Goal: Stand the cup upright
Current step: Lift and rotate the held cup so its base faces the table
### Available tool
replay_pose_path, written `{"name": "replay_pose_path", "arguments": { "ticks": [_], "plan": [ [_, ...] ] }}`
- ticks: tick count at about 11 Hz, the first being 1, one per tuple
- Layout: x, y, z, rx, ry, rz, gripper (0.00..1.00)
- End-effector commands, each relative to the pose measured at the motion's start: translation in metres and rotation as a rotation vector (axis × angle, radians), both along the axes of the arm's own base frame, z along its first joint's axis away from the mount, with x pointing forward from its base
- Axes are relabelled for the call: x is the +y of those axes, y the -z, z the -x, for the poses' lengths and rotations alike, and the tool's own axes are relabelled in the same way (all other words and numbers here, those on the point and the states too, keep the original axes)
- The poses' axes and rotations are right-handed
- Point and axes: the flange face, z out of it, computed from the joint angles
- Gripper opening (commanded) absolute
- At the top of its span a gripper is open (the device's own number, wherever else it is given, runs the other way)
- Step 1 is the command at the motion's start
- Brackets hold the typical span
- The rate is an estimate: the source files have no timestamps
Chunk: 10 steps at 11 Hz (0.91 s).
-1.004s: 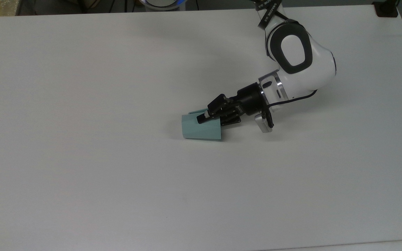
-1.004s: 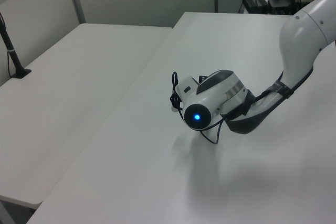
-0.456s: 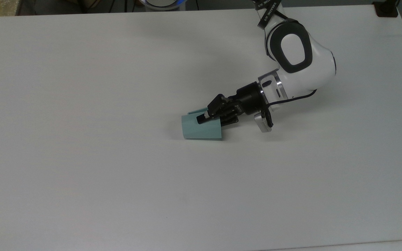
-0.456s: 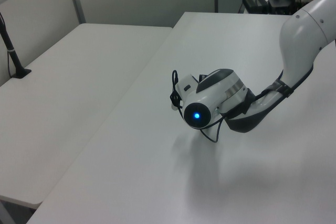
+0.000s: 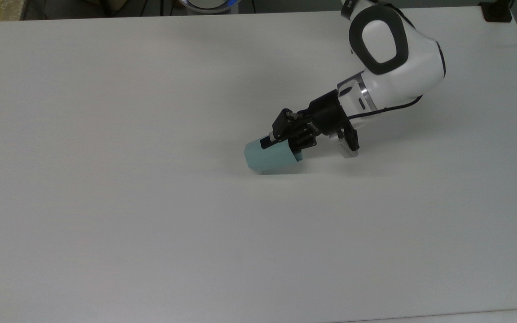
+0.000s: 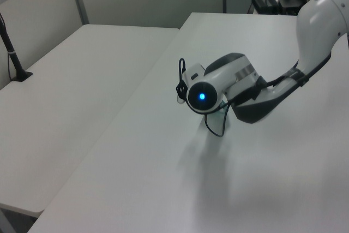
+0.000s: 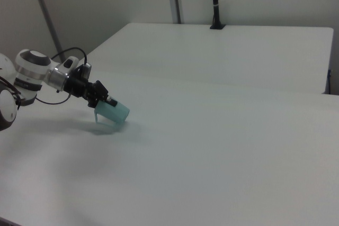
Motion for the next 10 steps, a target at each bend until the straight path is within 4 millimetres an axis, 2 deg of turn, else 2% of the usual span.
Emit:
{"name": "replay_pose_path", "arguments": {
  "ticks": [1, 3, 5, 7, 9, 10],
  "plan": [
    [-0.025, -0.059, -0.006, 0.004, 0.053, -0.131, 0.00],
    [-0.055, -0.117, -0.011, -0.007, 0.131, -0.278, 0.00],
    [-0.098, -0.136, -0.002, 0.042, 0.207, -0.410, 0.00],
    [-0.142, -0.158, 0.015, 0.026, 0.225, -0.592, 0.00],
    [-0.202, -0.179, 0.030, 0.094, 0.257, -0.766, 0.00],
    [-0.239, -0.180, 0.032, 0.118, 0.277, -0.848, 0.00]
  ]
}}
